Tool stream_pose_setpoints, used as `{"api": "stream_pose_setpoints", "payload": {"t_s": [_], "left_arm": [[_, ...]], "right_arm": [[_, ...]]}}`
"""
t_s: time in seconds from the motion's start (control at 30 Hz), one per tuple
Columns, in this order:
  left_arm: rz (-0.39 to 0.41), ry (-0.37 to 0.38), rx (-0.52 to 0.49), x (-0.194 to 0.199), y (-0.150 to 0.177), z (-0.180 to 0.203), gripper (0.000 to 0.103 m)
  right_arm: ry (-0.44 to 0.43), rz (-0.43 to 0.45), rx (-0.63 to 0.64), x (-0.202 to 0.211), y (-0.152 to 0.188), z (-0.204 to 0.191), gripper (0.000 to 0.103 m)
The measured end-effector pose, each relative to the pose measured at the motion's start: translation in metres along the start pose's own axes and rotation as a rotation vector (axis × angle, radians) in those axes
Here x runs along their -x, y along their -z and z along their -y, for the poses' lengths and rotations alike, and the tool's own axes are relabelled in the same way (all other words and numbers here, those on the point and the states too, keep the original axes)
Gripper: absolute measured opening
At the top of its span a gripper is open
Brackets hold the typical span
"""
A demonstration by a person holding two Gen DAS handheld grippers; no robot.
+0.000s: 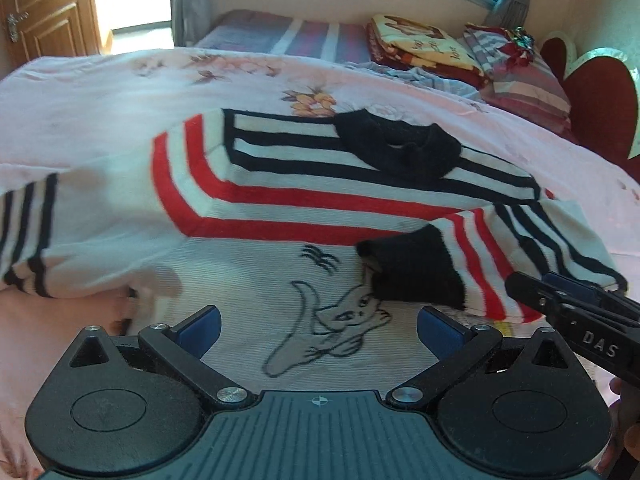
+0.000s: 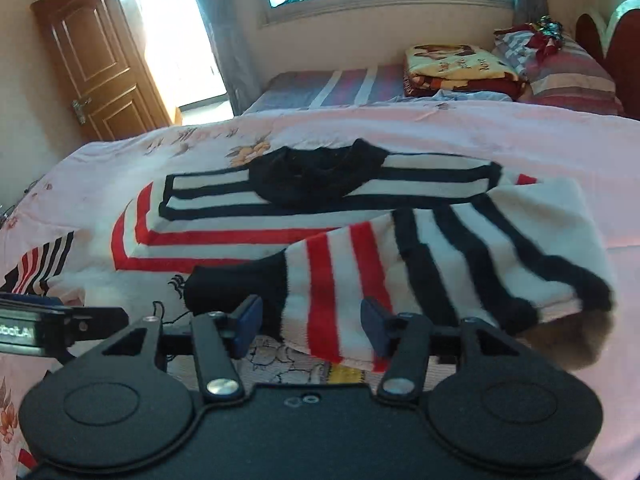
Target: Fold small clothes
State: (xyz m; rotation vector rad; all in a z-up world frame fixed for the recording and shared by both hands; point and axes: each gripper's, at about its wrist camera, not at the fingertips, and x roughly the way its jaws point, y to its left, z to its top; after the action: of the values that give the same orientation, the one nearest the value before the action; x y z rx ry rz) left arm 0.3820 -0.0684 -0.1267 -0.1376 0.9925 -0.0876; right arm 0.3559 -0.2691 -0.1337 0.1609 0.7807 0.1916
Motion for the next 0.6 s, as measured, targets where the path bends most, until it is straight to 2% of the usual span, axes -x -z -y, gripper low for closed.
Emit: {"api": "stream_pose_setpoints", "payload": {"t_s": [0.1, 0.2, 0.27, 0.37, 0.47, 0.53, 0.6], "left_arm": [[-0.034, 0.112, 0.055, -0.02, -0.003, 0.009, 0.103], [-0.07, 0.202, 0.16, -0.043, -0.004, 0.01, 0.102], [-0.071, 0.226, 0.195, -0.054, -0.003, 0.01, 0.061], [-0.06, 0.243, 0.203, -0.064, -0.005, 0.014, 0.058], [-0.035, 0.265, 0.204, -0.068, -0.008, 0.02, 0.058], [-0.03, 0.261, 0.201, -0.072, -0.009, 0.025, 0.021], [-0.021, 0.275, 0.218, -0.072, -0.011, 0.026, 0.018]], "right_arm": [[0.099, 0.067, -0.028, 0.035, 0.005, 0.023, 0.062], [0.185, 0.093, -0.049, 0.055, 0.015, 0.047, 0.062], [0.219, 0.081, -0.066, 0.058, 0.026, 0.06, 0.061], [0.271, 0.084, -0.072, 0.064, 0.039, 0.069, 0.06], [0.313, 0.123, -0.09, 0.075, 0.047, 0.074, 0.066], [0.353, 0.115, -0.073, 0.073, 0.051, 0.078, 0.072], [0.372, 0.075, -0.053, 0.061, 0.052, 0.082, 0.069]]}}
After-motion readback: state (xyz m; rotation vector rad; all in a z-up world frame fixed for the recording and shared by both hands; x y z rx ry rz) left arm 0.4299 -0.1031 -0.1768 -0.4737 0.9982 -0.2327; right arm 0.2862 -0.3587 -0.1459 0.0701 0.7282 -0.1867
